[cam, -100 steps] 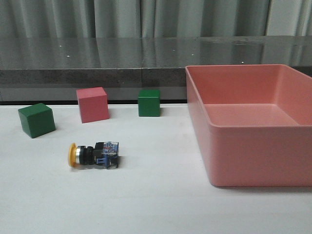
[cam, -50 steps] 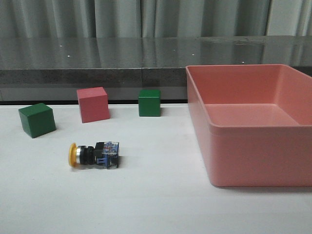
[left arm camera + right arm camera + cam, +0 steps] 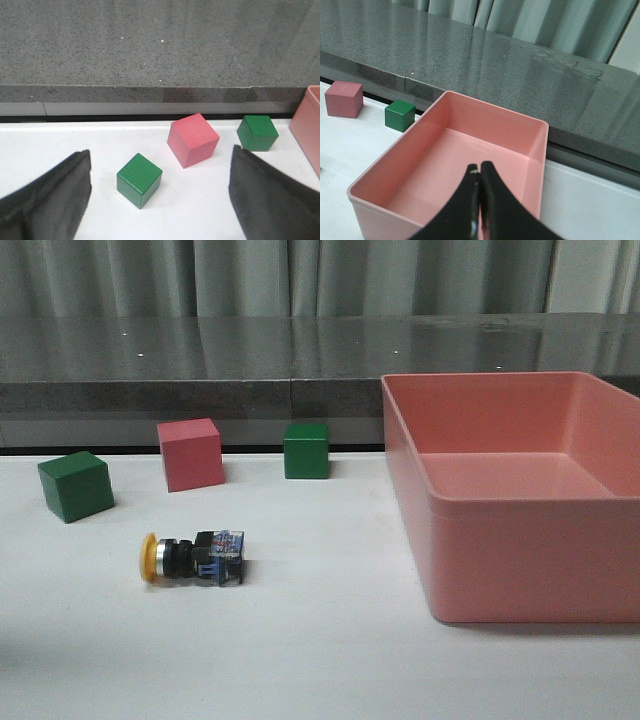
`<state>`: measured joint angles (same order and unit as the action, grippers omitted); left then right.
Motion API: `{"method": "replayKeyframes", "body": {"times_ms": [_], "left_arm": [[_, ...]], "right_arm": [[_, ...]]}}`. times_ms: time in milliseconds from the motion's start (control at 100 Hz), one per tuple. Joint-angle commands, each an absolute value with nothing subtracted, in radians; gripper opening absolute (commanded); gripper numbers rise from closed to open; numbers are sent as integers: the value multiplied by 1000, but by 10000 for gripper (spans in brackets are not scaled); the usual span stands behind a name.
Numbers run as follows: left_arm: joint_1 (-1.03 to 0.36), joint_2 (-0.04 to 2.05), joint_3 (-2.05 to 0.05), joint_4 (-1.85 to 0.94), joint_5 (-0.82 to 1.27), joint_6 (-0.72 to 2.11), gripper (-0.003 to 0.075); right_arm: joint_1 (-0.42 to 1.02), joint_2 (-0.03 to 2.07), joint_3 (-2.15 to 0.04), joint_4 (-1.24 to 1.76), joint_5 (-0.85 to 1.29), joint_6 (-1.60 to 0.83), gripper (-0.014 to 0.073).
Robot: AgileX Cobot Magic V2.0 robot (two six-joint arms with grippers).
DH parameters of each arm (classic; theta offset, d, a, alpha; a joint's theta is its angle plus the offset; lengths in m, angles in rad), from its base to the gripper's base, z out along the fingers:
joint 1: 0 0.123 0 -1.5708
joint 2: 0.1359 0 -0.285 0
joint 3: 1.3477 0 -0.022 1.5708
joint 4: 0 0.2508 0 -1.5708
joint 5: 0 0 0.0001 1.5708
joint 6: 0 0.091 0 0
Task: Place and stand button with both arms
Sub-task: 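Open the right gripper and withdraw it back over the bin, then lower the left gripper over the lying button and grasp its body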
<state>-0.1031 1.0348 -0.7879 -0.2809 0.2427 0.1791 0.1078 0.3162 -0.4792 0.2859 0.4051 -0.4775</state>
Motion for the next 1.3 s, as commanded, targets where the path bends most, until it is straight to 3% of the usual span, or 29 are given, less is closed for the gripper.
{"method": "replayKeyframes", "body": {"times_ms": [0, 100, 250, 630, 1080, 1290], "left_arm": [[-102, 1080, -834, -303, 119, 187, 545], [-102, 1147, -881, -297, 158, 278, 545], [-102, 1278, -1019, -338, 435, 496, 545], [-95, 1508, -1172, -957, 981, 1632, 545], [-95, 1575, -1172, -1015, 1011, 1680, 545], [-70, 1636, -1172, -1104, 1100, 1982, 545]], "right_arm": [[103, 323, -505, 289, 322, -476, -76], [103, 323, -505, 289, 322, -476, -76], [103, 323, -505, 289, 323, -476, -76], [103, 323, -505, 289, 329, -476, -76], [103, 323, -505, 289, 329, -476, -76], [103, 323, -505, 289, 331, -476, -76]]}}
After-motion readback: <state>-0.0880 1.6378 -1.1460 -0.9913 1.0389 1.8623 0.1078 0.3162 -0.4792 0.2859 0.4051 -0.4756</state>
